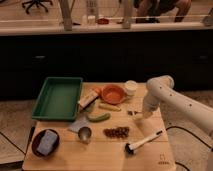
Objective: Place fork in metal cup
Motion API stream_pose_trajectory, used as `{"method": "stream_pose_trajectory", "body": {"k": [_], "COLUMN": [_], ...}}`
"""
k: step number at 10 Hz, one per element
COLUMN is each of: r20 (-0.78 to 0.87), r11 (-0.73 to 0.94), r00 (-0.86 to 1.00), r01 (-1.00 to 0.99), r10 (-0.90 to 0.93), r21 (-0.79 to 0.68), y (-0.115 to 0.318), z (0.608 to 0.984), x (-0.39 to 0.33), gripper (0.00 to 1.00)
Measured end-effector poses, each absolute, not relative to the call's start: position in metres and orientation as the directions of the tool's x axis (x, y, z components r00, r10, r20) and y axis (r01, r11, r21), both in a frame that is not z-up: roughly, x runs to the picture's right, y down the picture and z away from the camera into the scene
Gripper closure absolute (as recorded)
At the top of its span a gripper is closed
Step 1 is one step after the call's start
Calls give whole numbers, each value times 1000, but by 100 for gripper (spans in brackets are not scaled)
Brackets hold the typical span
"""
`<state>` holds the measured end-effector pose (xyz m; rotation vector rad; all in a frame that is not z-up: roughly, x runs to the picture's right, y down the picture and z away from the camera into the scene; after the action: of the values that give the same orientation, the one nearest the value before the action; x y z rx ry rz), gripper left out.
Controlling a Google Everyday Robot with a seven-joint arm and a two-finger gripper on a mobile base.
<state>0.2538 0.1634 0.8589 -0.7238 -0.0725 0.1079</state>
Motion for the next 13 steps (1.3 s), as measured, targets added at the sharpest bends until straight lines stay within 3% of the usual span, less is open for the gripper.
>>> {"method": "stream_pose_trajectory", "body": {"k": [10, 11, 13], "r20": [59, 59, 56], "r11": [707, 703, 703], "r00": [985, 984, 986], "r01": [-74, -77, -74], "r10": [163, 166, 160], "r21": [-704, -707, -707], "y": [171, 173, 171], "z": [903, 905, 904], "x": [270, 272, 273], "gripper": [20, 24, 42]}}
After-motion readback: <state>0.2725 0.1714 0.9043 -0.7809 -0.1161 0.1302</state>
